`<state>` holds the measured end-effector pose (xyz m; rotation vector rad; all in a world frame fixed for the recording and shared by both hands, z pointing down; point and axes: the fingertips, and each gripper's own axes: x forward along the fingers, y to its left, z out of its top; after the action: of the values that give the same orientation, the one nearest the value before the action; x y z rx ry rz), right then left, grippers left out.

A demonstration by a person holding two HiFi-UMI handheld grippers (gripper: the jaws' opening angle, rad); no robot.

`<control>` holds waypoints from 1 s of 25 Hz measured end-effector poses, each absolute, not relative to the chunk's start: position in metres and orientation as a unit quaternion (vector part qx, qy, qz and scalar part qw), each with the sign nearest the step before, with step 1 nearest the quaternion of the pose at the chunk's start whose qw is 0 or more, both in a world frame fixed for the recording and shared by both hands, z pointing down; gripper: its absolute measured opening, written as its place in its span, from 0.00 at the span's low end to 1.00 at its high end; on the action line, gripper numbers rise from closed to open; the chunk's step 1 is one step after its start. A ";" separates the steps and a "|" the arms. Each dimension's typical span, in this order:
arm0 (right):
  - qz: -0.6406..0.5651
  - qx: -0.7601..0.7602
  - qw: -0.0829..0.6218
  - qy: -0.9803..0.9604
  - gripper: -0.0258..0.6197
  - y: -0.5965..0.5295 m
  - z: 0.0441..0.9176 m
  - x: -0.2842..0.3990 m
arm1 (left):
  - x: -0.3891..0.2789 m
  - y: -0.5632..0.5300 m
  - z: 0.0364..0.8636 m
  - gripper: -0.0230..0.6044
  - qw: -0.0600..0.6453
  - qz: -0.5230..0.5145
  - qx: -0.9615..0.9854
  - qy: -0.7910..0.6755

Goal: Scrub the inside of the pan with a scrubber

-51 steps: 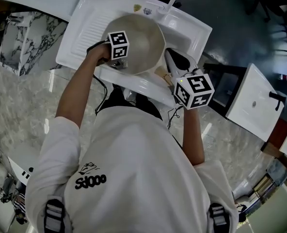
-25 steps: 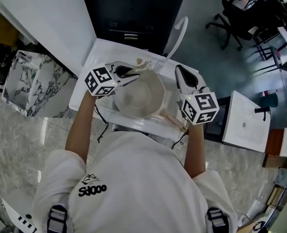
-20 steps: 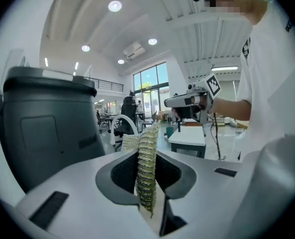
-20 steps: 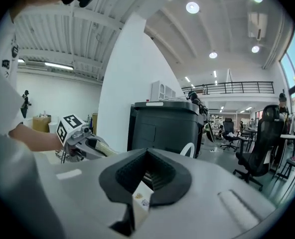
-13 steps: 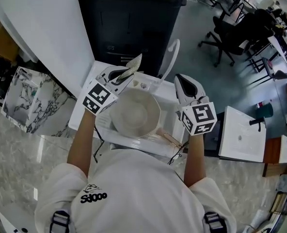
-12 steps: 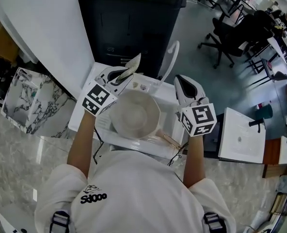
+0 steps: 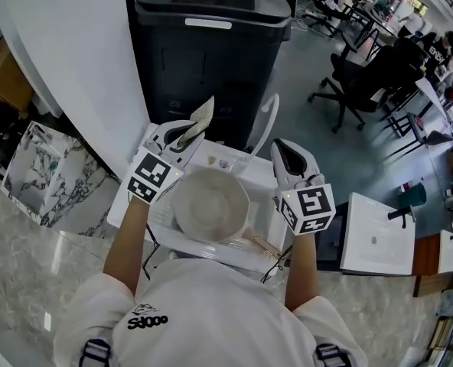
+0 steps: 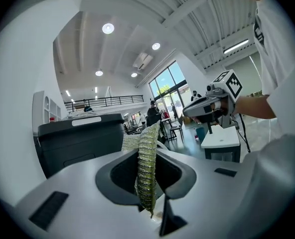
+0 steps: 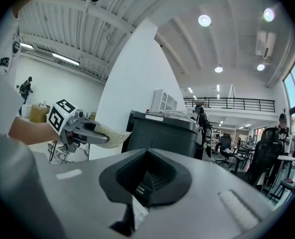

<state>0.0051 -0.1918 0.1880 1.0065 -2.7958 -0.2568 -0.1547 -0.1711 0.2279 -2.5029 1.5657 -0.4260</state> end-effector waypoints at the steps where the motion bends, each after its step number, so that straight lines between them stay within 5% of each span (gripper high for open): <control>1: -0.087 0.338 0.080 -0.934 0.05 -0.192 0.187 0.005 | -0.154 -0.171 0.225 0.14 0.082 -0.143 -0.835 0.524; 25: -0.108 0.345 0.096 -0.927 0.05 -0.193 0.176 -0.010 | -0.145 -0.171 0.200 0.14 0.097 -0.146 -0.837 0.518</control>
<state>-0.0103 -0.1927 0.1757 1.0229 -2.7484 -0.3195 -0.1451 -0.1706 0.2005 -2.4795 1.5323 -0.4326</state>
